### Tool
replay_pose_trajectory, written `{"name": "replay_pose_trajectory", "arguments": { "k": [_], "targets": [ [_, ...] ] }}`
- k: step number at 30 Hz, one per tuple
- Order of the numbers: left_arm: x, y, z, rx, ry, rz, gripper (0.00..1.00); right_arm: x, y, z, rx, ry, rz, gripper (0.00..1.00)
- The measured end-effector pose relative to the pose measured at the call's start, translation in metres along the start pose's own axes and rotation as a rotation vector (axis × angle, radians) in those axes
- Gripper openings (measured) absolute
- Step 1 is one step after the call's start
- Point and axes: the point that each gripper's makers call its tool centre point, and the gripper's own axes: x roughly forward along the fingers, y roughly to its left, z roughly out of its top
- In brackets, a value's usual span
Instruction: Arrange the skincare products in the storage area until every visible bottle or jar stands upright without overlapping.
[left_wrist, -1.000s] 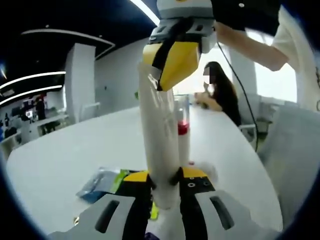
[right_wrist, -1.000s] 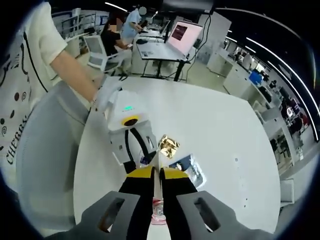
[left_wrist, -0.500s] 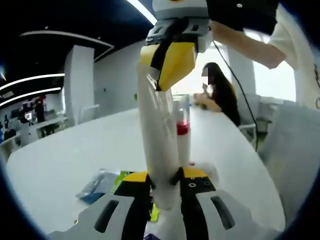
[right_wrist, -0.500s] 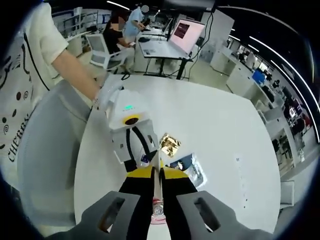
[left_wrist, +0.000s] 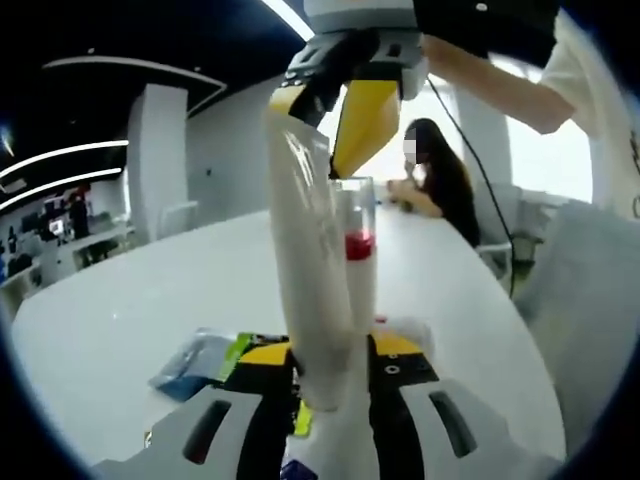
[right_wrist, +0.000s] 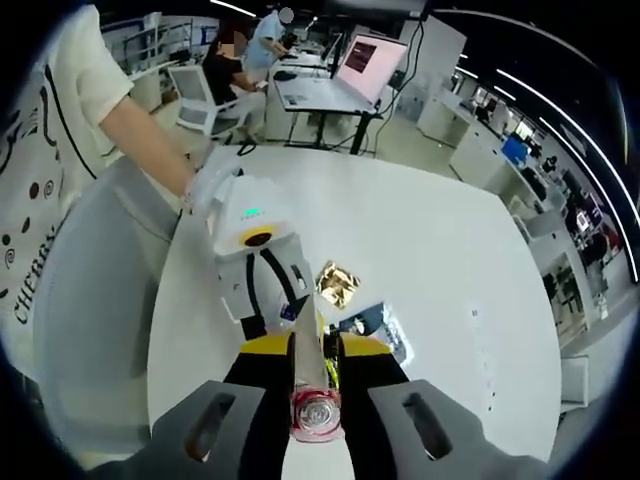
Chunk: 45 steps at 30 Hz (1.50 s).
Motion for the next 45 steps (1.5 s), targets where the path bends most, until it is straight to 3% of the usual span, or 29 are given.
{"name": "replay_pose_trajectory", "arguments": {
  "k": [7,10,21,33,45],
  "targets": [
    [-0.011,0.005,0.003,0.017,0.034,0.032,0.37,0.001,0.000,-0.004,0.023,-0.016,-0.029,0.36],
    [-0.019,0.006,0.004,0.019,0.054,0.052,0.39,-0.001,-0.005,-0.004,0.030,-0.038,-0.068,0.39],
    [-0.048,0.014,0.005,-0.010,0.129,0.145,0.52,-0.004,-0.003,-0.018,0.122,-0.051,-0.115,0.64],
    [-0.088,0.025,0.018,-0.089,0.138,0.242,0.63,-0.014,0.005,-0.037,0.237,-0.068,-0.166,0.90],
    [-0.119,0.025,0.011,-0.106,0.197,0.277,0.77,-0.023,0.011,-0.052,0.323,-0.091,-0.207,0.99]
  ]
}}
